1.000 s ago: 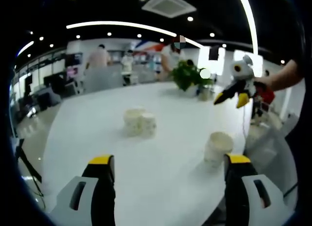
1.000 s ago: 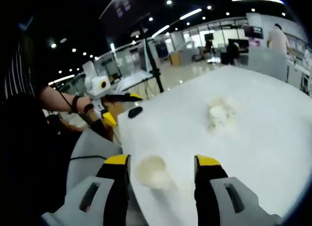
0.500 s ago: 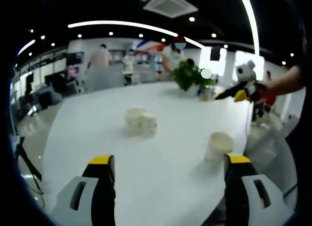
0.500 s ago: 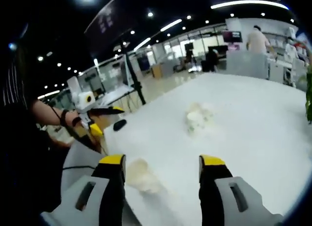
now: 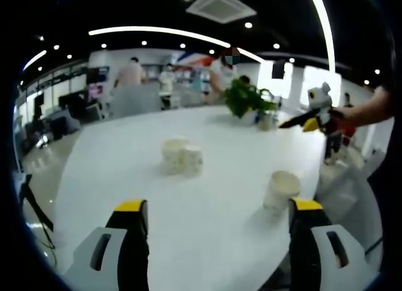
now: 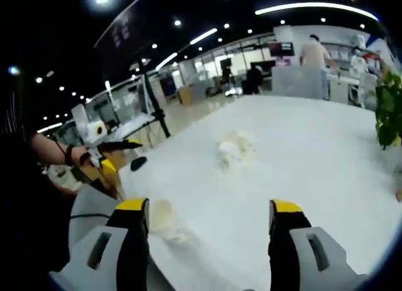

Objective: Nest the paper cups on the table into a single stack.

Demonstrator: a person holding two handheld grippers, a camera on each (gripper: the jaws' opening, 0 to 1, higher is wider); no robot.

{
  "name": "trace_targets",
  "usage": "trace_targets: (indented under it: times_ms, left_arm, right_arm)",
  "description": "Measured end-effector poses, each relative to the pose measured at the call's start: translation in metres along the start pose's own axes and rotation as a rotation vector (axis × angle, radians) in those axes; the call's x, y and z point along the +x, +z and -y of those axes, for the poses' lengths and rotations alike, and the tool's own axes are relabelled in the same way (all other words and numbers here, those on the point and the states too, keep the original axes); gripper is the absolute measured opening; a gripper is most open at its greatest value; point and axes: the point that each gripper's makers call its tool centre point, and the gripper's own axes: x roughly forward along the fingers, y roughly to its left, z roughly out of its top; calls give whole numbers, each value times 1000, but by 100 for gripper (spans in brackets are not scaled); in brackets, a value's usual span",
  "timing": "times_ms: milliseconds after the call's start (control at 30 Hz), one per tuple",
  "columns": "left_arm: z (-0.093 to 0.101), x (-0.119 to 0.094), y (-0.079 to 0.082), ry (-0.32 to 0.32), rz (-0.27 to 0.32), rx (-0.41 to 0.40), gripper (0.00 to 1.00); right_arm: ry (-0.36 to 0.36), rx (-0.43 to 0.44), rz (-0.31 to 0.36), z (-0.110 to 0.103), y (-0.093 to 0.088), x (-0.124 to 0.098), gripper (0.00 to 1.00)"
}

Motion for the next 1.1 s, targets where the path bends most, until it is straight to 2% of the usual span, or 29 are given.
trace_targets:
  times_ms: [67,200,267,467,600,767,1100]
  left_arm:
    - [0,0,0,0,1,0,92]
    - [0,0,-1,0,-3,-2,92]
    - [1,0,-2,0,-8,0,92]
    - [0,0,-1,1,-8,-2,93]
    - [0,0,0,0,-7,-1,93]
    - [1,1,-1,-4,-11,4,93]
    - [-2,2,2,-5,-10,7,93]
  right_arm:
    - [-3,14,-3,3,-4,-1,80]
    - [-35,53,0,10,-8,-3,91]
    - [-45,60,-7,13,-11,-3,93]
    - [-54,63,-11,17,-14,-4,95]
    - [-82,27,6,23,-13,-5,100]
    - [-112,-12,-21,30,-17,-7,100]
    - [-117,-2,-26,30,-20,-9,100]
